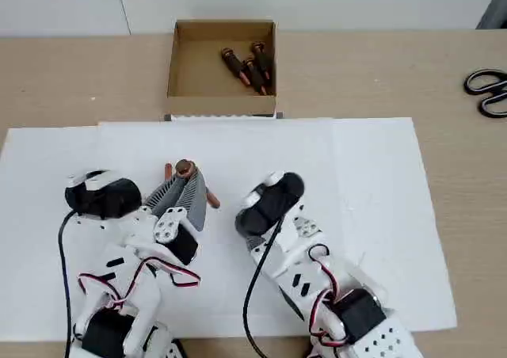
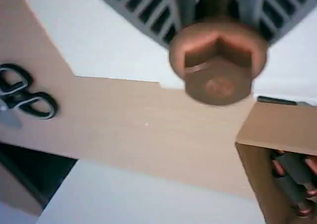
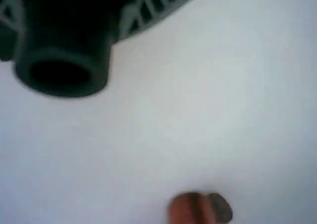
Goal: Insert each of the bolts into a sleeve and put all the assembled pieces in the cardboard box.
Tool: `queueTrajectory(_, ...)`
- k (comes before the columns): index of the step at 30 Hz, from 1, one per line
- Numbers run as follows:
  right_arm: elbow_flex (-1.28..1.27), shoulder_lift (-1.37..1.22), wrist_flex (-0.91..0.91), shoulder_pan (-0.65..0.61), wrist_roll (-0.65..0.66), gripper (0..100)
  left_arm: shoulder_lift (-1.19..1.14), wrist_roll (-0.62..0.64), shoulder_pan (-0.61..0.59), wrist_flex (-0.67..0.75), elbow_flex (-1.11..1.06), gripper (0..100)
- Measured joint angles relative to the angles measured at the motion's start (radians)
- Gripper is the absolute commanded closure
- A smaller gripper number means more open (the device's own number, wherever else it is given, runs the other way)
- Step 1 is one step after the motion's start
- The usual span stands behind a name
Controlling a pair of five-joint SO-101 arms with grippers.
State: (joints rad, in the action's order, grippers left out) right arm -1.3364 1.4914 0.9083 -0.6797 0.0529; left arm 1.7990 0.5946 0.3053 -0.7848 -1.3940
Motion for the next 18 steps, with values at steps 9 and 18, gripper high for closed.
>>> queueTrajectory(9, -0.078, 0.081, -0.011, -0.043, 0.098, 99.6, 0.0, 0.092, 0.0, 0.0, 0.0, 100)
queueTrajectory(18, -0.206, 0.252, -0.057, -0.048, 0.212, 99.6, 0.0, 0.095, 0.063, 0.0, 0.0, 100)
